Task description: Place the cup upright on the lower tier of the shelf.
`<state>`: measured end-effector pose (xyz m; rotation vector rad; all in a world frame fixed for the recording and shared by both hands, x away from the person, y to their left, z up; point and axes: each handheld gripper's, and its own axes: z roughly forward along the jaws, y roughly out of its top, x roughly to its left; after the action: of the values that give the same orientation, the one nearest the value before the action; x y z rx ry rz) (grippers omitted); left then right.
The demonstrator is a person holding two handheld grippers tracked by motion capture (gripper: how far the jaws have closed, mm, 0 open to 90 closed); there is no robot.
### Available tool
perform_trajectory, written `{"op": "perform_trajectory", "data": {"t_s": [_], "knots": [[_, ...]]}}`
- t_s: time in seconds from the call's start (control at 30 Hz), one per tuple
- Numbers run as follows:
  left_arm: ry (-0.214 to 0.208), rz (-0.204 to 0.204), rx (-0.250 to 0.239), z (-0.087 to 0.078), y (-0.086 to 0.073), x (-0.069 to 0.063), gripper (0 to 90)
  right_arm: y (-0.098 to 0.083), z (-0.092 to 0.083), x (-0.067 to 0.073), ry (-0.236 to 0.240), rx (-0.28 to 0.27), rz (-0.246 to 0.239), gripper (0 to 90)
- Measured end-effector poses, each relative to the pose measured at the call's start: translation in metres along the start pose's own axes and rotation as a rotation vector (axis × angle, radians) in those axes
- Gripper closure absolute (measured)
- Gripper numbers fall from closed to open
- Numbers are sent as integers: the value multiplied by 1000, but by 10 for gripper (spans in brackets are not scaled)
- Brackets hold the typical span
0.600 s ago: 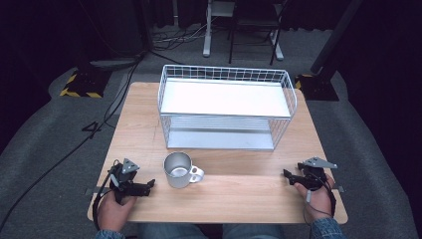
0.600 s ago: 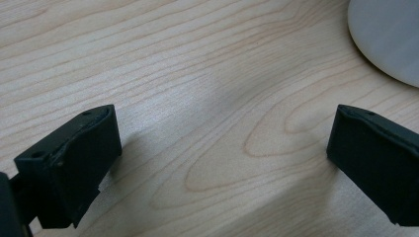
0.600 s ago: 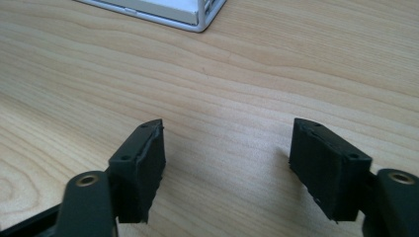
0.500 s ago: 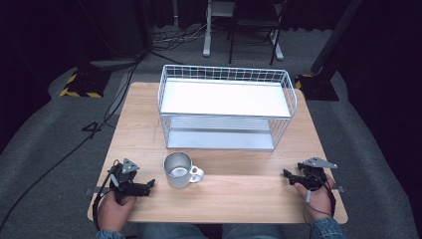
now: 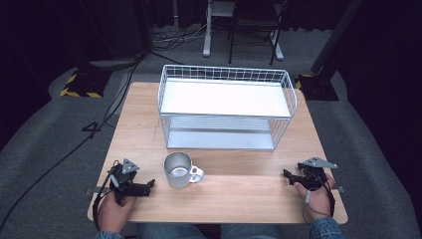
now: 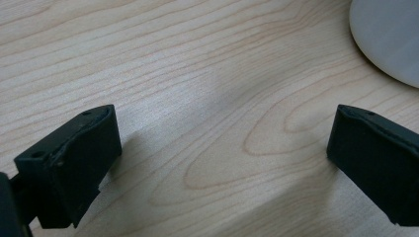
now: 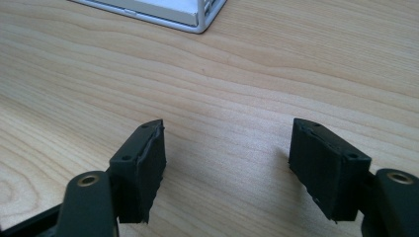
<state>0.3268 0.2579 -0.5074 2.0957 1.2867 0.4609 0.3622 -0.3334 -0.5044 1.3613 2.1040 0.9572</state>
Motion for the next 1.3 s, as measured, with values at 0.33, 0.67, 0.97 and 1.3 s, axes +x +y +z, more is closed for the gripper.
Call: {"op": "perform_trajectory", "data": {"t_s": [0.33, 0.67, 0.97, 1.3], "knots": [[3, 2, 1, 0, 1, 0, 5, 0, 0, 2, -6, 3, 7, 287], [5, -7, 0, 1, 1, 0, 5, -2, -3, 3, 13, 5, 13, 245], [5, -8, 0, 1, 1, 0, 5, 12, -18, 17, 69, -32, -6, 246], [5, -9, 0, 1, 1, 0, 5, 36, -24, 42, 154, -65, -39, 248]]}}
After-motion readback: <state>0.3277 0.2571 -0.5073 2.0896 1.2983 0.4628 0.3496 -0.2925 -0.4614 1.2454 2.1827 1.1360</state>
